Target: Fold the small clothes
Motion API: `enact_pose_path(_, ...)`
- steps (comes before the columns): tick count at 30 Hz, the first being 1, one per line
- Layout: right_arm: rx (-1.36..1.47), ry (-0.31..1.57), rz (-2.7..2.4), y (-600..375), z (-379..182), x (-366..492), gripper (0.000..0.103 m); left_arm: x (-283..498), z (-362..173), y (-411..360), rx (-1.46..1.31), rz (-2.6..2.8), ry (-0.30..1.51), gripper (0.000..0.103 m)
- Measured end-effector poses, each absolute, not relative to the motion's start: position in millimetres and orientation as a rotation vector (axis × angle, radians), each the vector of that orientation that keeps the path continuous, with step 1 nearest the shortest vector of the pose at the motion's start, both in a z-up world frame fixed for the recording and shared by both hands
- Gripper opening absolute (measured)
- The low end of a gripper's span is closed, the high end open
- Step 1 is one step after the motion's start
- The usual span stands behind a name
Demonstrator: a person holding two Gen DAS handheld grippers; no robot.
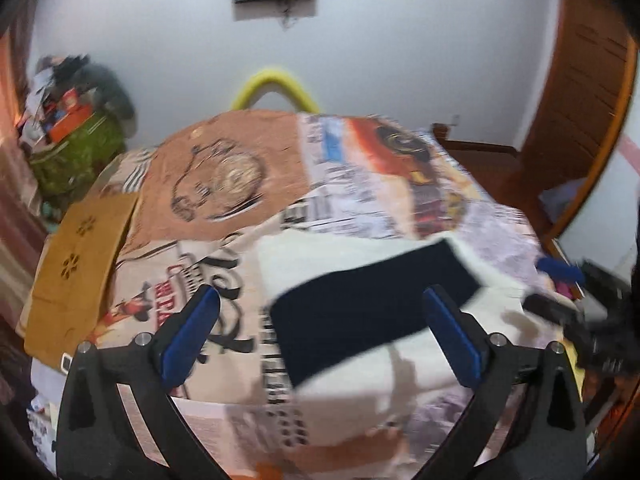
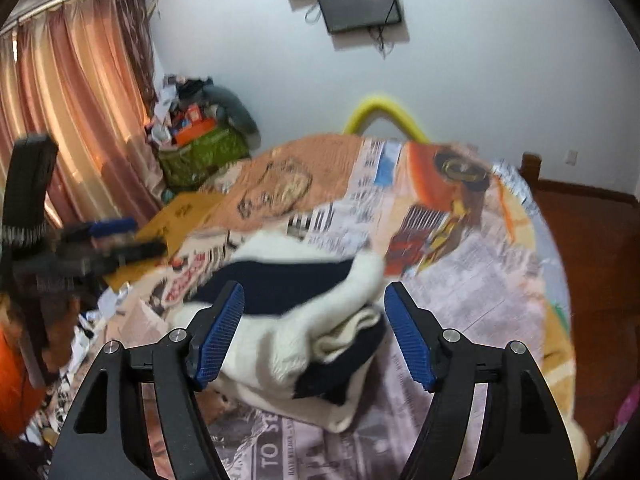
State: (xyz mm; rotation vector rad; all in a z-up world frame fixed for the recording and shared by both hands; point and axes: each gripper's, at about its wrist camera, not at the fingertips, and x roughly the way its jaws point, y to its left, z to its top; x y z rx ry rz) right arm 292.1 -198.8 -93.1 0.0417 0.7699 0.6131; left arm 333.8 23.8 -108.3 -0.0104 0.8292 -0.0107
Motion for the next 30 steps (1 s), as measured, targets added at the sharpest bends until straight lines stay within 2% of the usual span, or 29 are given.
enact_pose_path(6,0.067,0.945,0.574,-198.6,-157.2,295.8,0.069,383.6,-155.6,65.7,0.012,0.080,0.940,0.102)
enact_pose_path(9,0.093,0.965,0.574,-206.4,-172.1,292.0,0.069,408.2,-172.8,76.7,-0.012,0.079,0.970,0.102)
enact_pose_path(20,0.128,0.957,0.597,-213.2,-181.9,288.4,0.070,503.7,-220.4,68.6,-0.030,0.110,1.083,0.102)
enact_pose_path(22,0.125,0.958,0.601,-214.5,-182.0,289.7,0.070,512.4,-243.5,59.7,0.039,0.062,1.174,0.102)
enact_pose_path(25,0.108,0.943,0.605,-216.0,-176.8,287.4,0.070,500.3,-261.1,54.0,0.155,0.028,1.179,0.103)
enact_pose_path(30,0.089,0.914,0.577,-220.7,-162.9,283.8,0.070,477.5,-265.7,77.3,0.104,0.019,1.248,0.103)
